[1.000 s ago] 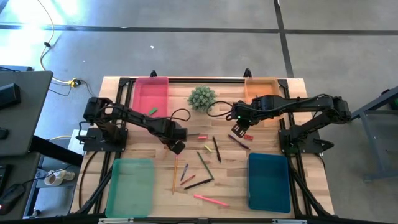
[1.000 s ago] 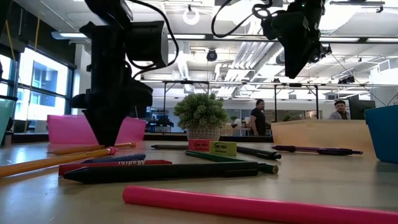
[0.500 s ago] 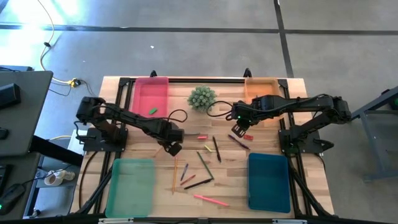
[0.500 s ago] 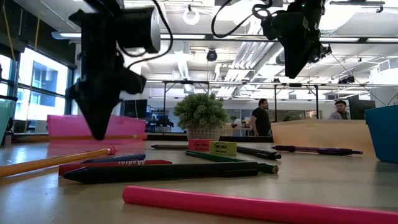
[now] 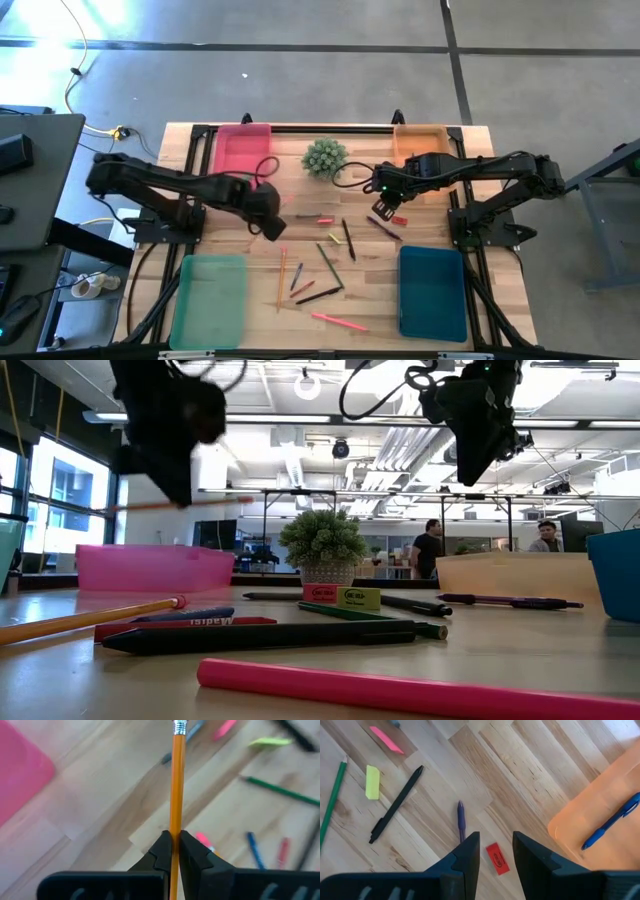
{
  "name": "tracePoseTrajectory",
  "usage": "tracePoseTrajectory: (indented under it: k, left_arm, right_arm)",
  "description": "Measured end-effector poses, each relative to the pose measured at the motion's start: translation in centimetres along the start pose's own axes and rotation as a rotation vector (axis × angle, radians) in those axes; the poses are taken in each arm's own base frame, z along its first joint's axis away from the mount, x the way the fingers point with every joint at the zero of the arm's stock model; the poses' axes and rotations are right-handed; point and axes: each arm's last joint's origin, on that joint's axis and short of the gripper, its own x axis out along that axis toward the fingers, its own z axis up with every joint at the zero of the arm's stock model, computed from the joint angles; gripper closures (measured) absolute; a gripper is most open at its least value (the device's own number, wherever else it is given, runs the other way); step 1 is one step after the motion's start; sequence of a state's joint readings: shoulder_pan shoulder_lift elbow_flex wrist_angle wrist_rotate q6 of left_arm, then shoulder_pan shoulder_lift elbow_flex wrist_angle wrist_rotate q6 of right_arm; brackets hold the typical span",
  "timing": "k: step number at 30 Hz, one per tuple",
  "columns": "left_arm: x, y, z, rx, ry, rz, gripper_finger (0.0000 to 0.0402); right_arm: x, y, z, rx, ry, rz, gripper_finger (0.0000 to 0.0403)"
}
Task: Sort crayons/erasers/pens/pencils in bins
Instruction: Put the top yellow pencil into the green bin
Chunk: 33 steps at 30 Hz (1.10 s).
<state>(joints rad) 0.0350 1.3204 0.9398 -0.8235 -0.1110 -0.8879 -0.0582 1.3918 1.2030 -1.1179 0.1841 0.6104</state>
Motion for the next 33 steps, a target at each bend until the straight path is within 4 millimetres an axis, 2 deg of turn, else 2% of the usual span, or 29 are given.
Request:
tracePoseTrajectory:
  k: [7, 13, 17, 27, 33]
  left_arm:
    - [-5.0, 1.1, -2.1, -0.039, 0.002, -0.147, 0.0400]
    - [-7.4, 1.6, -5.4, -0.105, 0.070, -0.174, 0.0400]
    - [-8.0, 1.1, -7.6, -0.113, 0.125, -0.177, 0.0400]
    - [-8.1, -0.9, -13.5, -0.148, 0.265, -0.111, 0.0400]
    - [-7.8, -1.4, -16.0, -0.165, 0.280, -0.057, 0.0401]
  right_arm:
    - [0.0, 0.2, 0.4, 0.011, -0.037, 0.026, 0.0297]
    - [0.0, 0.4, 0.6, 0.033, -0.065, 0.046, 0.0297]
    - [-0.1, 0.7, 1.0, 0.046, -0.101, 0.074, 0.0297]
    - [-0.3, 1.4, 2.1, 0.108, -0.208, 0.158, 0.0297]
    - [-0.5, 2.4, 2.8, 0.068, -0.296, 0.219, 0.0297]
